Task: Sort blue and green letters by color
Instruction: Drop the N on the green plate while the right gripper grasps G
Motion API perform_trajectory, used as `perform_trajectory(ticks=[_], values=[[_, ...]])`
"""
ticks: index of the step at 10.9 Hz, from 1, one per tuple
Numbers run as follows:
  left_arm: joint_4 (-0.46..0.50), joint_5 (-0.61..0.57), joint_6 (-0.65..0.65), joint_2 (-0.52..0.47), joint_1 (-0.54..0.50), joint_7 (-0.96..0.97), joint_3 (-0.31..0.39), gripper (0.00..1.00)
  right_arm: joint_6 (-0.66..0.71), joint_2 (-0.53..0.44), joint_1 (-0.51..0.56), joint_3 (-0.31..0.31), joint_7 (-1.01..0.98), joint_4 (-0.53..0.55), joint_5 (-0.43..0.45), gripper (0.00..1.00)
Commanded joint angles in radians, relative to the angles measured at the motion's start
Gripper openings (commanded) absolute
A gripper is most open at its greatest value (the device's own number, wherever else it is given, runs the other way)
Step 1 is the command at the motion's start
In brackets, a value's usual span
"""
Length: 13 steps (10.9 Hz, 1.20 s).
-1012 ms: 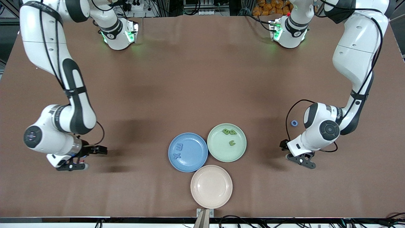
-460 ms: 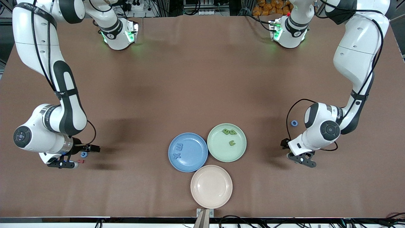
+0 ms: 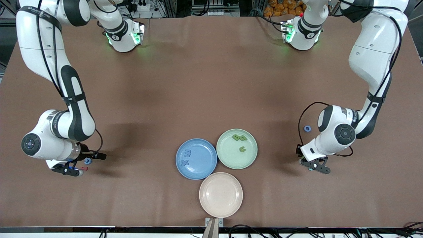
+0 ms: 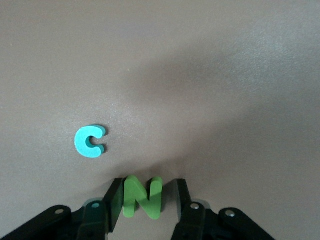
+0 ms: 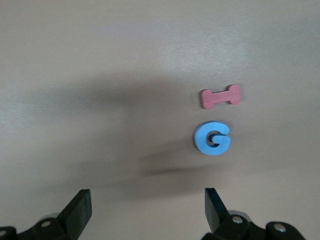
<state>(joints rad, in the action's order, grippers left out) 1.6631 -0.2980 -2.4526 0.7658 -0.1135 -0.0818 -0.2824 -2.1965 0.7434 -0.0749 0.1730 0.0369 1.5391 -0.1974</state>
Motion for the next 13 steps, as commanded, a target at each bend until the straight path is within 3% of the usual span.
perform_trajectory(ticks=[1, 5, 7, 10, 13], values=[[0.050, -0.015, -0.029, -0.025, -0.015, 0.031, -0.006, 0.36, 0.000, 0.005, 0.069, -0.010, 0.017, -0.005, 0.013, 1.00], [0.053, -0.013, -0.032, -0.031, -0.005, 0.109, -0.006, 0.15, -0.008, 0.071, 0.103, -0.013, -0.062, -0.054, 0.013, 1.00], [0.052, -0.010, -0.025, -0.065, 0.043, 0.238, 0.000, 0.07, -0.008, 0.111, 0.110, -0.014, -0.130, -0.106, 0.012, 1.00], [0.038, 0.068, 0.041, -0.114, 0.167, 0.396, 0.047, 0.06, -0.006, 0.154, 0.107, -0.015, -0.129, -0.181, 0.010, 1.00], [0.017, 0.111, 0.069, -0.125, 0.331, 0.612, 0.101, 0.06, -0.005, 0.156, 0.103, -0.015, -0.124, -0.182, 0.010, 1.00]])
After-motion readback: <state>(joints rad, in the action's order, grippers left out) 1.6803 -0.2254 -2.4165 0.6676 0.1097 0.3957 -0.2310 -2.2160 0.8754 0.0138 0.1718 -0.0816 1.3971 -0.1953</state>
